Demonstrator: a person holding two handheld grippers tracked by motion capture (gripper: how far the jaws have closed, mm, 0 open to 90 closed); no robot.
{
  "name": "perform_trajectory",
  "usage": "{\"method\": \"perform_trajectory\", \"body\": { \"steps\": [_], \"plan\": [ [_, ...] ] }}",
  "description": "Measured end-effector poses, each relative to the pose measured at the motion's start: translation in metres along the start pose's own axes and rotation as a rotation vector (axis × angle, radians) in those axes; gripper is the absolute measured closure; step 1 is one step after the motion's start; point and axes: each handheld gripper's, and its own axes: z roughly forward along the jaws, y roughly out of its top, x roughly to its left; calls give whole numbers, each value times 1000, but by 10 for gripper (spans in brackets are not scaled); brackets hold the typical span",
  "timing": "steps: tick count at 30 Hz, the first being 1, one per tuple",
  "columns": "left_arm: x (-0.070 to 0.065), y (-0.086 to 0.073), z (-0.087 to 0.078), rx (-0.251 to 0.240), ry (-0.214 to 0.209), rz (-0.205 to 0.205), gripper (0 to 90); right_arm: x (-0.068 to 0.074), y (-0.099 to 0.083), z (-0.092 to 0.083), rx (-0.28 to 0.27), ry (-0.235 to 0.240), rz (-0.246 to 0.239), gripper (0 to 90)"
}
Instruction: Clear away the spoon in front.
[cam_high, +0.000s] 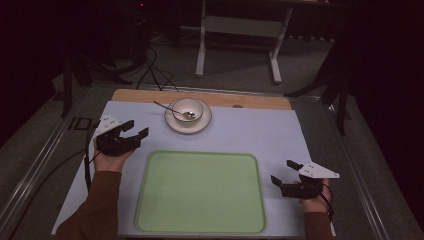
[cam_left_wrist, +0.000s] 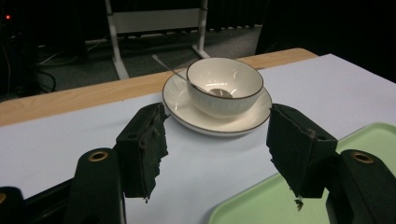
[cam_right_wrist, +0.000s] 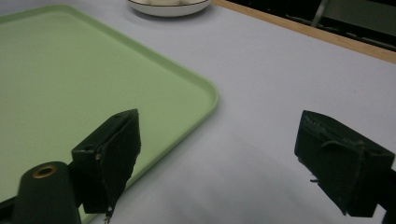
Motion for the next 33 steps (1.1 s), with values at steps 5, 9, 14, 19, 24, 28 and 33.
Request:
{"method": "perform_trajectory", "body": {
  "steps": [5,9,14,19,24,28,33],
  "plan": [
    [1,7,8,3,3,-6,360,0,0,0,4,2,-1,141],
    [0,10,14,10,-6,2,345,0,0,1,5,3,-2,141],
    [0,14,23,18,-9,-2,343,0,0,1,7,13,-6,141],
    [1,17,30,10,-5,-11,336,0,0,1,4,11,-3,141],
    [3,19,36,16,2,-11,335,0,0,1,7,14,-7,141],
    [4,22,43,26,11,-5,335,-1,0,1,6,12,-4,141],
    [6,25,49,37,18,0,341,-1,0,1,9,13,-5,141]
  ]
}}
